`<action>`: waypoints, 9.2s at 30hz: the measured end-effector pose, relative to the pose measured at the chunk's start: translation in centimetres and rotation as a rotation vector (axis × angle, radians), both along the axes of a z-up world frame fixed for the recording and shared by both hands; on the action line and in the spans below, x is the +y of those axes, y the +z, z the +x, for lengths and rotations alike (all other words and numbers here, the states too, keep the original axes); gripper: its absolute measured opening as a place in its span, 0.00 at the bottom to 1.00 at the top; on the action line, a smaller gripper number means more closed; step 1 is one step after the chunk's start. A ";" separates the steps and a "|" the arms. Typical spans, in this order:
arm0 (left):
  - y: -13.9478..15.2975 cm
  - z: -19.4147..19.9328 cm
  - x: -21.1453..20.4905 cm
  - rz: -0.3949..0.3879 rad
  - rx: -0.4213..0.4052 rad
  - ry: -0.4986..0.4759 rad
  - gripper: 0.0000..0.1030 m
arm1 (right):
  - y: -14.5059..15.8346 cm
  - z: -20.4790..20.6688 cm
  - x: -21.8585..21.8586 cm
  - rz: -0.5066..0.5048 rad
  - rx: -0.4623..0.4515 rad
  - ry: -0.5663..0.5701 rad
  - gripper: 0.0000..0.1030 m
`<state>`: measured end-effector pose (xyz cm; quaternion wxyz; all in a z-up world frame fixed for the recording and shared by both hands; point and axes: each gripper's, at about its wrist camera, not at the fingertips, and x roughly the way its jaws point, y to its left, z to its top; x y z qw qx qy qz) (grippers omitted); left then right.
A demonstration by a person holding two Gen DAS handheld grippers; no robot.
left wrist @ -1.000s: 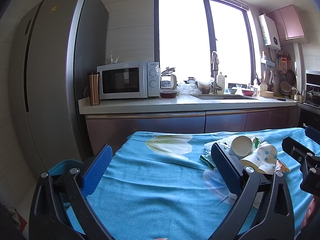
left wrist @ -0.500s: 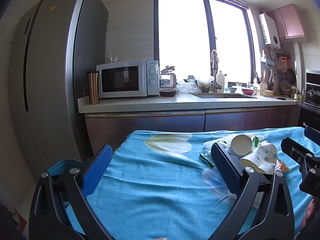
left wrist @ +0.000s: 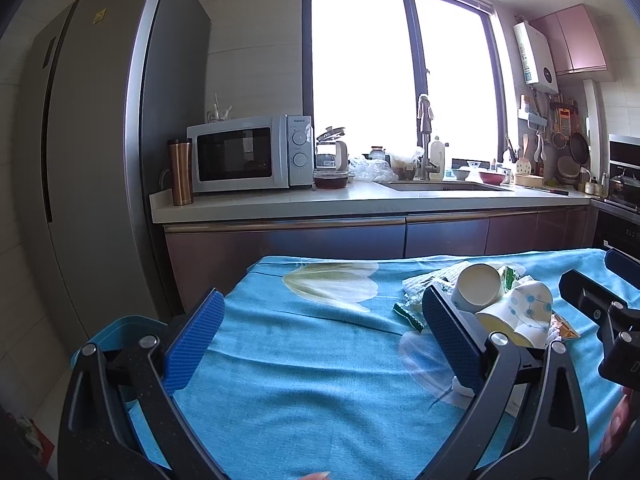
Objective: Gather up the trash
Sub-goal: 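Move both tools down toward the paper cups and tissue in the pile, then grasp the white tissue with the left tool while the right tool grasps the blue-dotted paper cup, then carry the tissue and cup with both tools over the blue bin, then open both tools over the blue bin to drop tissue and cup, then grasp the constellation-print cup with the left tool while the right tool grasps the white foam net, then lift the cup and foam net and carry both over the blue bin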
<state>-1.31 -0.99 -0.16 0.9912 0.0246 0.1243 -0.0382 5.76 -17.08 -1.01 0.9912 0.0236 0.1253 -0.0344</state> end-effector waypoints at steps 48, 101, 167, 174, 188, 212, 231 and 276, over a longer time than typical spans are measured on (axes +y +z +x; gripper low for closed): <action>-6.3 7.0 -4.1 -0.166 0.542 -0.591 0.01 | -1.8 4.3 -2.8 0.183 0.256 0.323 0.01; -3.3 6.0 19.1 -0.351 0.469 -0.203 0.06 | -1.1 12.0 12.1 0.370 0.346 0.668 0.06; -5.5 9.7 24.8 -0.269 0.377 0.001 0.65 | -0.8 13.5 21.8 0.201 0.453 0.871 0.47; -4.9 9.1 14.1 -0.216 0.388 -0.273 0.69 | 0.3 9.0 10.9 0.222 0.365 0.625 0.47; -5.5 10.5 -4.0 -0.132 0.494 -0.569 0.67 | -3.1 5.6 -6.9 0.351 0.353 0.175 0.48; -7.2 14.3 -10.5 -0.174 0.627 -0.563 0.59 | -7.7 4.7 -10.8 0.485 0.421 0.111 0.45; -5.2 10.9 -4.4 -0.209 0.567 -0.523 0.57 | -4.7 4.2 -7.3 0.442 0.370 0.261 0.10; -3.2 6.8 24.4 -0.250 0.429 0.046 0.57 | -2.0 15.3 19.0 0.394 0.473 0.862 0.09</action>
